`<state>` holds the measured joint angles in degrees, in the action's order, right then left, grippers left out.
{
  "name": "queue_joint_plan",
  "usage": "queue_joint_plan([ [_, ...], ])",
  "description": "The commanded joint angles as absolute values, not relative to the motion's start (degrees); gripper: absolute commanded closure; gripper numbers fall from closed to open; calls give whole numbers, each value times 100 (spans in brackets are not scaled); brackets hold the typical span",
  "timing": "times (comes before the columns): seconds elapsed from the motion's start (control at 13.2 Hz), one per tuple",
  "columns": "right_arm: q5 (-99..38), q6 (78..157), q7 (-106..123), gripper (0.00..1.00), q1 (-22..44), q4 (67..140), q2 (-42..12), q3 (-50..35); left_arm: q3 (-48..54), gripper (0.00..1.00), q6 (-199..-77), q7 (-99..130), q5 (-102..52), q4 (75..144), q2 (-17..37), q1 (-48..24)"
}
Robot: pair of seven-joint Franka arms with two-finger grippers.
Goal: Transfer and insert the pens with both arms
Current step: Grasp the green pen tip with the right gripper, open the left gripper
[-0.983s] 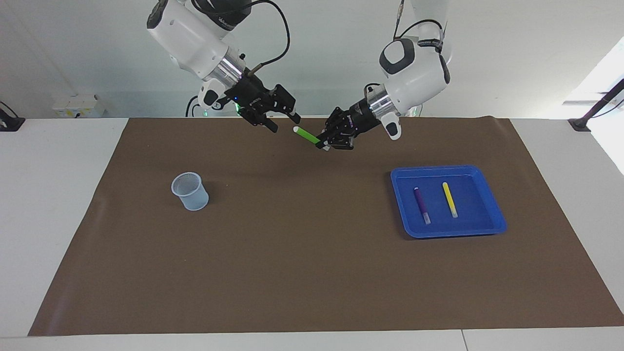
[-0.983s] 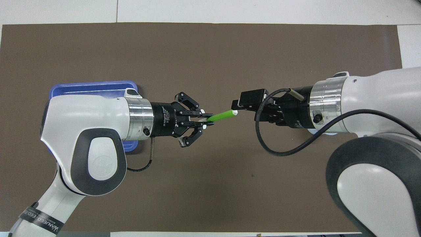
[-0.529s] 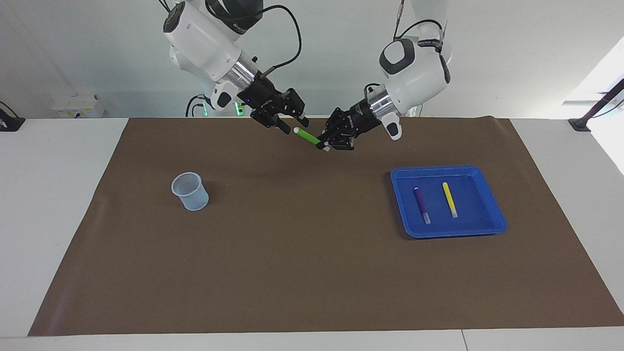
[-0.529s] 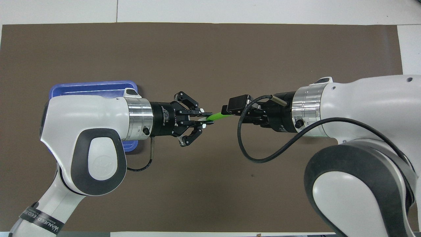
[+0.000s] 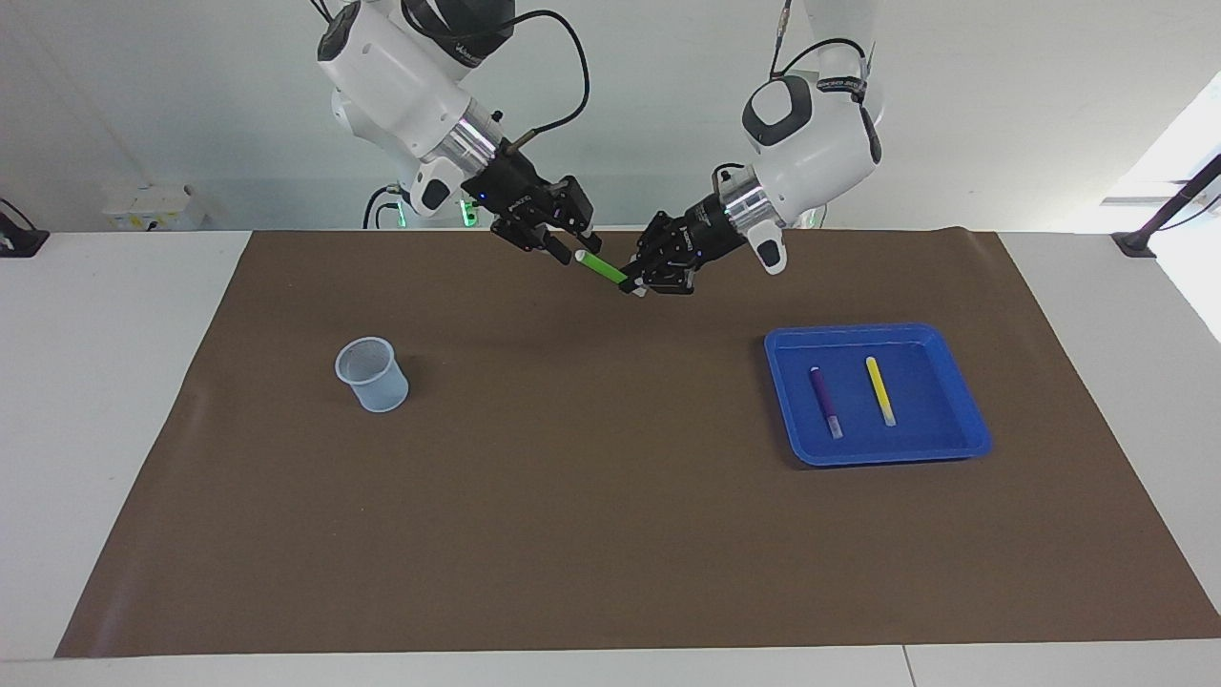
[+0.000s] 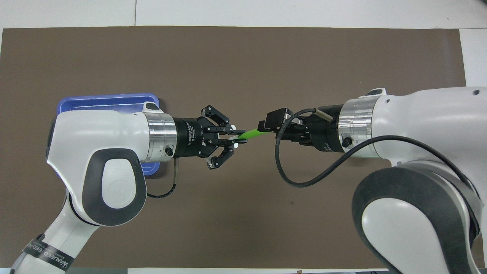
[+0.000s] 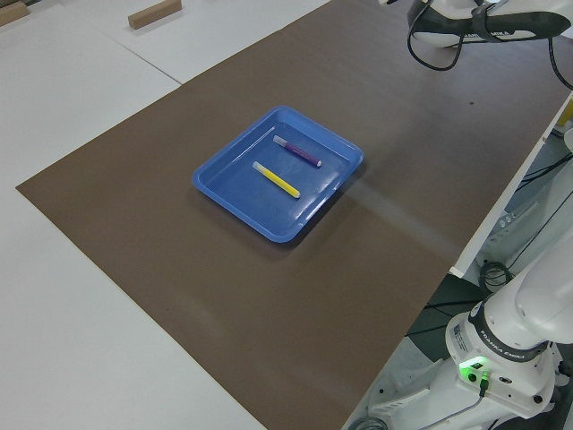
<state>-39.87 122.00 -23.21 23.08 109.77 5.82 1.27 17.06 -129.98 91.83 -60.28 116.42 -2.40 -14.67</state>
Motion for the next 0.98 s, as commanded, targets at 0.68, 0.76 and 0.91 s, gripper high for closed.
queue_joint_plan([
  [0.68, -4228, 12480, -2426, 53, 2452, 10969, 422, 132, 1670, 100, -13201, 9211, -6223, 11839, -422, -1529],
  [0.76, -4228, 12472, -2434, 56, 2452, 10969, 422, 132, 1670, 100, -13201, 9220, -6231, 11839, -422, -1529],
  [0.91, -4228, 12463, -2426, 63, 2452, 10969, 422, 132, 1670, 100, -13201, 9211, -6231, 11839, -422, -1529],
])
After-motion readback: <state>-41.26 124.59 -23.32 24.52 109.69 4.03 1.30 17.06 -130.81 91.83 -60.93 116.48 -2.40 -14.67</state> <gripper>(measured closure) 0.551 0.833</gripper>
